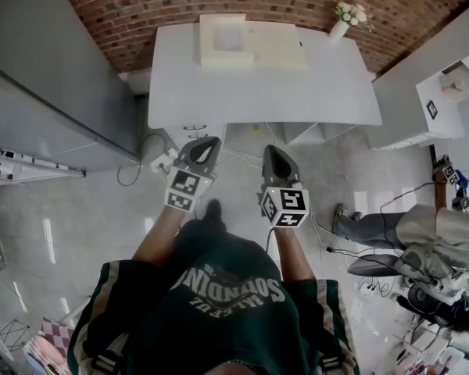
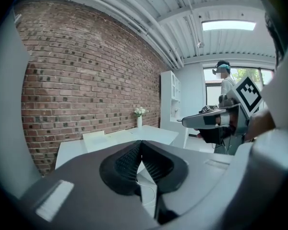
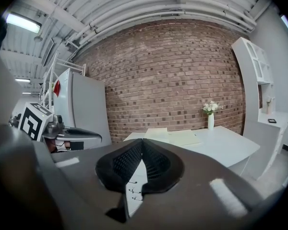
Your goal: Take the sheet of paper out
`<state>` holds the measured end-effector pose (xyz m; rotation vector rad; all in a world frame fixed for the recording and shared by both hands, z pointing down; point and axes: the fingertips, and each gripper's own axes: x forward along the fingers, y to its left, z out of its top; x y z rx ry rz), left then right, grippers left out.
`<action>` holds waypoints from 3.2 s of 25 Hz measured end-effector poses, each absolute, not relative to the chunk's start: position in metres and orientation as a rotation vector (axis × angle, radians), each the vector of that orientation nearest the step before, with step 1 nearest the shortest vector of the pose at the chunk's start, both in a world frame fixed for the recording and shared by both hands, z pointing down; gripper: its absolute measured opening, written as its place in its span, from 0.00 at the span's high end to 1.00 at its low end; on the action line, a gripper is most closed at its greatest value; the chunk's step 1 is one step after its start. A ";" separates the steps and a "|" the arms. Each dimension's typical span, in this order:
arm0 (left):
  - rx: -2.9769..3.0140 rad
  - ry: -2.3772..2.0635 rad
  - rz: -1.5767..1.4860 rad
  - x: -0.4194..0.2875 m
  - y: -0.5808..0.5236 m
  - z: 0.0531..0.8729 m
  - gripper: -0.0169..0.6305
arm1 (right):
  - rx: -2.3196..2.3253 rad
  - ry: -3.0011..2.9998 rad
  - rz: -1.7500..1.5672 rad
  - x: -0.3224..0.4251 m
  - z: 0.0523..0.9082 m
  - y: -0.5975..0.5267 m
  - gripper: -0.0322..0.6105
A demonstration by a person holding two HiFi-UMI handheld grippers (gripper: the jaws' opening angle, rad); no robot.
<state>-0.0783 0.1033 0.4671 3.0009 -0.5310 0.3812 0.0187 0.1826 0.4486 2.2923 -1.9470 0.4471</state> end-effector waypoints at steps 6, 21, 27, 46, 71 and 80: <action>3.003 -0.532 0.388 -0.068 0.064 0.467 0.96 | 2.289 -1.958 0.424 0.031 0.445 0.140 0.95; 3.012 -0.521 0.388 -0.039 0.011 0.488 0.96 | 2.358 -1.897 0.442 0.075 0.458 0.099 0.95; 2.998 -0.538 0.415 -0.015 -0.010 0.491 0.96 | 2.341 -1.932 0.447 0.098 0.460 0.071 0.95; 2.888 -0.779 0.483 0.104 -0.151 0.504 0.96 | 2.123 -2.135 0.499 0.229 0.467 -0.101 0.95; 2.706 -1.122 0.486 0.145 -0.262 0.498 0.96 | 1.751 -2.389 0.604 0.259 0.489 -0.271 0.95; 2.689 -1.112 0.483 0.150 -0.292 0.505 0.96 | 1.731 -2.382 0.615 0.261 0.493 -0.303 0.95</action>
